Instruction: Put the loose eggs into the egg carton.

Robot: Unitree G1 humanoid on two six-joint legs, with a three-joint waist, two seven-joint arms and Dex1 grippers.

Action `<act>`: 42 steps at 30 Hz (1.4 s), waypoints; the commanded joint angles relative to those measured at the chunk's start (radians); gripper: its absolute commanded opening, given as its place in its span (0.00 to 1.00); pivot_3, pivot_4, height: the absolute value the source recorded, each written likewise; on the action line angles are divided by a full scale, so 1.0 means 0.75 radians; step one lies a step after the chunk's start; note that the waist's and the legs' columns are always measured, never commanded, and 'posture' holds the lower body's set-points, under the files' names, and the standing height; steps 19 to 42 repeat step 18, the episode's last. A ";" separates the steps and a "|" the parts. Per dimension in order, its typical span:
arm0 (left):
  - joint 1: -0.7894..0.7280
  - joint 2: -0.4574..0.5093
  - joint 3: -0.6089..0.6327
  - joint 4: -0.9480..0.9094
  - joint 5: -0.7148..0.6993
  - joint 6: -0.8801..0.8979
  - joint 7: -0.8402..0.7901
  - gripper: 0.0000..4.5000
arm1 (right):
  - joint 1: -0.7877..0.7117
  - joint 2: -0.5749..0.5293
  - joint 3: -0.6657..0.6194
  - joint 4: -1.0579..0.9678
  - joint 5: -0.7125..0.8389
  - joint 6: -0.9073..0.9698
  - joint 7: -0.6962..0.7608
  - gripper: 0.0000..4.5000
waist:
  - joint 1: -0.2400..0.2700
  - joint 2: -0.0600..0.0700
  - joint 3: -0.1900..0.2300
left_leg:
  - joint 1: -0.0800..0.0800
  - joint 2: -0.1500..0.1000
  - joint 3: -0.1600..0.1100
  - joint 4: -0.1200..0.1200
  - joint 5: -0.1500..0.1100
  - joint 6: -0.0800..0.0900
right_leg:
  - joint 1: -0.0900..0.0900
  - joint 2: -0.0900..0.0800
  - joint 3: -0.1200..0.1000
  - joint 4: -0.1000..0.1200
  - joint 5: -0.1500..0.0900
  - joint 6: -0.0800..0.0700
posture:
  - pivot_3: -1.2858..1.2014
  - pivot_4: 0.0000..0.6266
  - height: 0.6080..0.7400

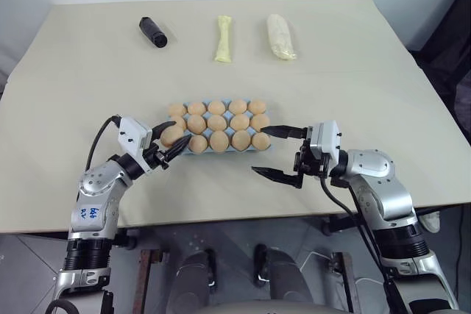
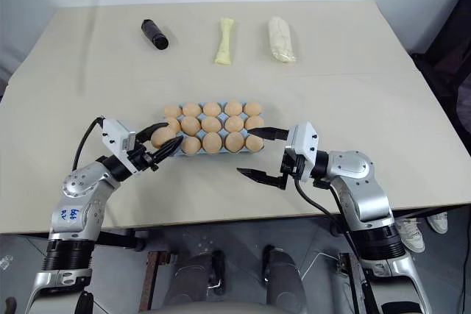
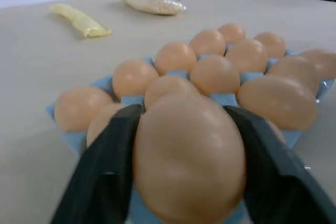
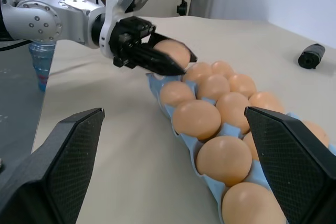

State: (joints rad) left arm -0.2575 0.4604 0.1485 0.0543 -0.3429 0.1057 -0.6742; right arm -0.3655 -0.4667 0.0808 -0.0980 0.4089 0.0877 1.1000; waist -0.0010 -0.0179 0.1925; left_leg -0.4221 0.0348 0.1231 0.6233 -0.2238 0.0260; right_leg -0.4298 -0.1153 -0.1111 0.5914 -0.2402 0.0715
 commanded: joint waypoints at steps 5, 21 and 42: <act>0.042 0.104 0.075 -0.042 -0.057 -0.010 -0.115 0.87 | 0.026 -0.014 -0.012 -0.076 0.019 -0.010 -0.002 1.00 | -0.002 0.000 0.000 | -0.001 0.002 0.000 -0.001 0.000 0.000 | 0.000 0.001 0.001 -0.003 0.001 -0.001 | 0.52 0.24 1.00; 0.309 0.374 0.294 -0.096 -0.098 0.022 -0.279 0.87 | 0.069 -0.086 -0.096 -0.027 0.004 0.023 -0.092 1.00 | -0.001 0.000 0.000 | -0.001 0.010 0.002 -0.002 -0.006 -0.007 | -0.003 0.001 0.000 -0.003 -0.004 -0.009 | 0.52 0.24 1.00; 0.309 0.374 0.294 -0.096 -0.098 0.022 -0.279 0.87 | 0.069 -0.086 -0.096 -0.027 0.004 0.023 -0.092 1.00 | -0.001 0.000 0.000 | -0.001 0.010 0.002 -0.002 -0.006 -0.007 | -0.003 0.001 0.000 -0.003 -0.004 -0.009 | 0.52 0.24 1.00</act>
